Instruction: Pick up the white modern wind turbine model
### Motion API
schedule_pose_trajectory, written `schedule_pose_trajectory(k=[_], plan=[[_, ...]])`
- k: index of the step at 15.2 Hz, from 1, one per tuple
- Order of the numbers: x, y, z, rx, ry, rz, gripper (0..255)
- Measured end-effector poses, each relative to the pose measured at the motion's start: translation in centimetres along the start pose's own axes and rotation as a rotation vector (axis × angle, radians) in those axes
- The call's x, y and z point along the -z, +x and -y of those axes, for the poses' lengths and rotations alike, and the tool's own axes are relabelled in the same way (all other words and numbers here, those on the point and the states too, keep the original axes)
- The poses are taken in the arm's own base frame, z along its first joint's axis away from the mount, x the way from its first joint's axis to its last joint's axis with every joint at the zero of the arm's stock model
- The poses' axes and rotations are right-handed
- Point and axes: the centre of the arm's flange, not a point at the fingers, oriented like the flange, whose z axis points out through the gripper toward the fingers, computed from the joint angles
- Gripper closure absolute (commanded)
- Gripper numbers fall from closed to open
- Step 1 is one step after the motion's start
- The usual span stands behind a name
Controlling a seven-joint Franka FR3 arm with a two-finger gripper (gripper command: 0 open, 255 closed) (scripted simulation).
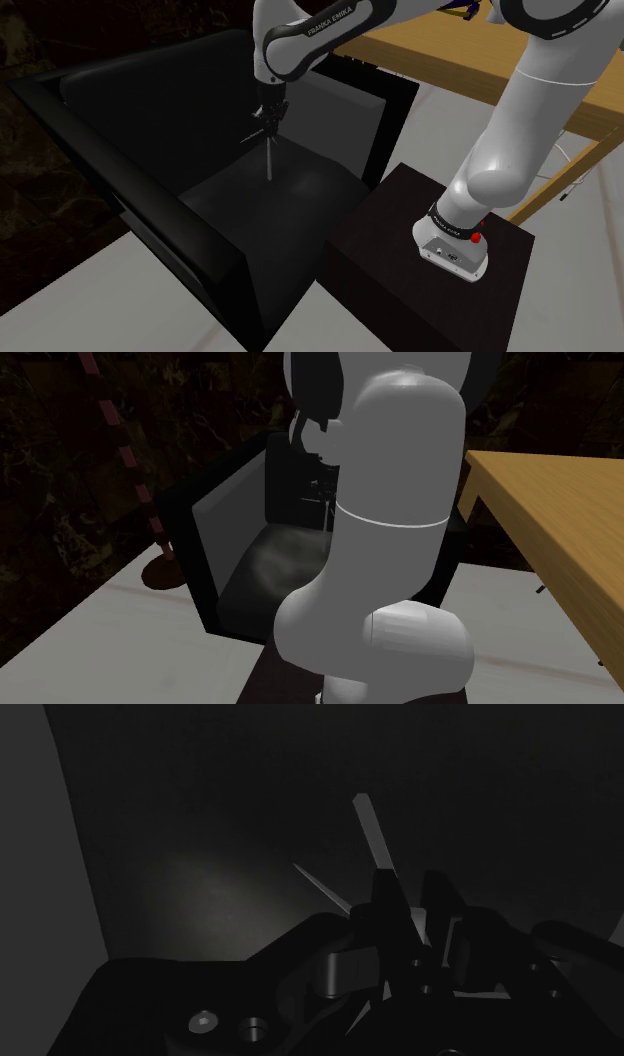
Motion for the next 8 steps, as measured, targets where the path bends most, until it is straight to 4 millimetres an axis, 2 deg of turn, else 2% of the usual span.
schedule_pose_trajectory(k=[8], plan=[[4.2,0.1,0.3,0.0,0.0,0.0,255]])
